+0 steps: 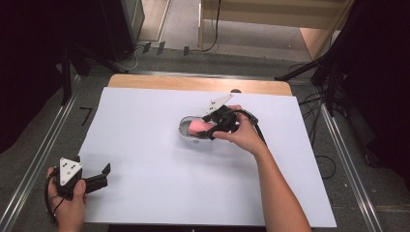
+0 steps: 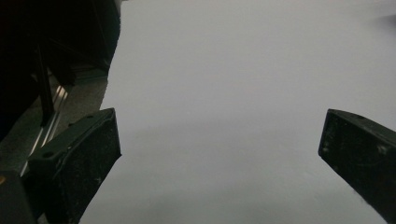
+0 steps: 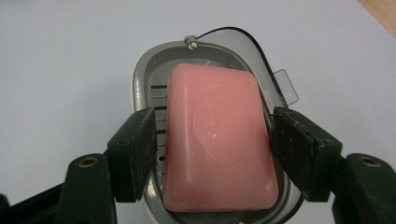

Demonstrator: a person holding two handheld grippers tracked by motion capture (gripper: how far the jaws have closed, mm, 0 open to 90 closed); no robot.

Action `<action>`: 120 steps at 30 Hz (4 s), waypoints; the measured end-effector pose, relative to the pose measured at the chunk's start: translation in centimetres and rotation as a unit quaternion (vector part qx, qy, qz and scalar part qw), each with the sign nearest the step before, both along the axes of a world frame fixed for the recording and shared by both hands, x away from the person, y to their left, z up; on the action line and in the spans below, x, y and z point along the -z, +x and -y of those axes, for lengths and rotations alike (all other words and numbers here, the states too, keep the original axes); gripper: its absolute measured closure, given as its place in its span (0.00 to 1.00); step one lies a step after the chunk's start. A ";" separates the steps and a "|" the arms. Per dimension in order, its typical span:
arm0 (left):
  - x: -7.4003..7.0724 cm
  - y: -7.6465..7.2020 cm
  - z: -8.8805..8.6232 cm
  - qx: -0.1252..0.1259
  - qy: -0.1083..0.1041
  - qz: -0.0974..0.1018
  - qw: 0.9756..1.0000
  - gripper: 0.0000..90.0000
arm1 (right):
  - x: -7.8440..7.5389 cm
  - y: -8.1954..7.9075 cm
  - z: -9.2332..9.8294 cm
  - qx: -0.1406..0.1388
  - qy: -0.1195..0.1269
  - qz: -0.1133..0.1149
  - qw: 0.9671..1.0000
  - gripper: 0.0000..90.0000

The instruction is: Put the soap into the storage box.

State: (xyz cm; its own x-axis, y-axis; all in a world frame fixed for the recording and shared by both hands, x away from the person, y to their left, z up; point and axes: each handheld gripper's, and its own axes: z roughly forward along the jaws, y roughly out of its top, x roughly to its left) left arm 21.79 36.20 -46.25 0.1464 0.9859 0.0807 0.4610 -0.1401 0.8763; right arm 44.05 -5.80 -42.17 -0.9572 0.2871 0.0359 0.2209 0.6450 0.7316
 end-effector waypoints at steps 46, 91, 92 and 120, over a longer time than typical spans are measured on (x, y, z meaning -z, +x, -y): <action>0.0 0.1 0.2 -0.001 0.008 -0.002 1.000 0.00 | 1.1 -5.8 8.1 0.160 0.026 0.007 0.987 0.06; 0.0 0.1 0.3 -0.004 0.015 -0.006 1.000 0.00 | 4.8 -13.3 17.0 0.294 0.036 0.022 0.955 0.00; 0.0 0.1 0.3 -0.004 0.016 -0.007 1.000 0.00 | 5.0 -13.5 17.3 0.295 0.037 0.022 0.955 0.00; 0.0 0.1 0.3 -0.005 0.019 -0.005 1.000 0.00 | 6.0 -19.3 23.7 0.380 0.072 0.033 0.922 0.00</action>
